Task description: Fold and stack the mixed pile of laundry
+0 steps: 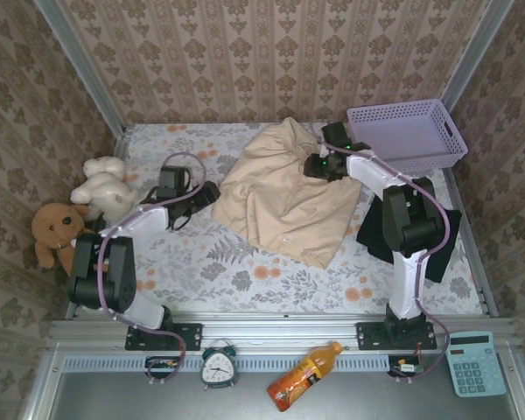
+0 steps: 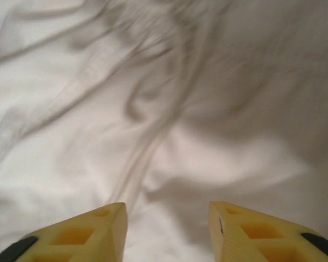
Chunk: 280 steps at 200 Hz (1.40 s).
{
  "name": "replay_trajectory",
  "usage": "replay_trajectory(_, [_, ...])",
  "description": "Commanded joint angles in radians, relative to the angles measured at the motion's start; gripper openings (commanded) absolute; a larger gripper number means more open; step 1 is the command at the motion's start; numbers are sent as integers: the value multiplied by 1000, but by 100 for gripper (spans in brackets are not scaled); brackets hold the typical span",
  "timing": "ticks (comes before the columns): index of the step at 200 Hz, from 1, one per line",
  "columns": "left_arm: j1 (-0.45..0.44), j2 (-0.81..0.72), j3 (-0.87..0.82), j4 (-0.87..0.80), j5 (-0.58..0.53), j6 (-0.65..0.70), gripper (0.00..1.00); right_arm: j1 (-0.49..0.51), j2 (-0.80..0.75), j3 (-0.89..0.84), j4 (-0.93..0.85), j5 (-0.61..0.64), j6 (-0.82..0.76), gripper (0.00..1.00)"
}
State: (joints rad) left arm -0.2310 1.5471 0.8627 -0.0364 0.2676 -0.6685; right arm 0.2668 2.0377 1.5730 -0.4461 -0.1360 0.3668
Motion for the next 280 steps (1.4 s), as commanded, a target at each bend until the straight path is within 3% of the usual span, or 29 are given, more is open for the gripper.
replay_trajectory(1, [-62, 71, 80, 67, 61, -6, 44, -29, -17, -14, -30, 41, -27, 38])
replay_trajectory(15, [-89, 141, 112, 86, 58, -10, 30, -39, 11, 3, -84, 74, -26, 39])
replay_trajectory(31, [-95, 233, 131, 128, 78, -48, 29, -38, 24, -10, -124, 116, -34, 44])
replay_trajectory(74, [-66, 407, 226, 114, 83, -90, 33, -39, 1, -83, -184, 138, -4, 42])
replay_trajectory(135, [14, 608, 543, -120, 77, 7, 34, 71, -111, -294, -127, -85, 88, 44])
replay_trajectory(170, [23, 748, 811, -273, 57, 85, 33, 172, -164, -378, 45, -276, 260, 44])
replay_trajectory(200, [57, 843, 1071, -379, 77, 141, 41, 223, -178, -355, 138, -429, 301, 47])
replay_trajectory(244, [69, 759, 1234, -547, 95, 283, 64, 113, -303, -316, 1, -282, 171, 51])
replay_trajectory(261, [63, 666, 1152, -545, 117, 284, 70, 57, -315, -305, -58, -158, 93, 52])
replay_trajectory(280, [36, 540, 968, -472, 151, 247, 70, 11, -288, -276, -122, -25, 22, 52])
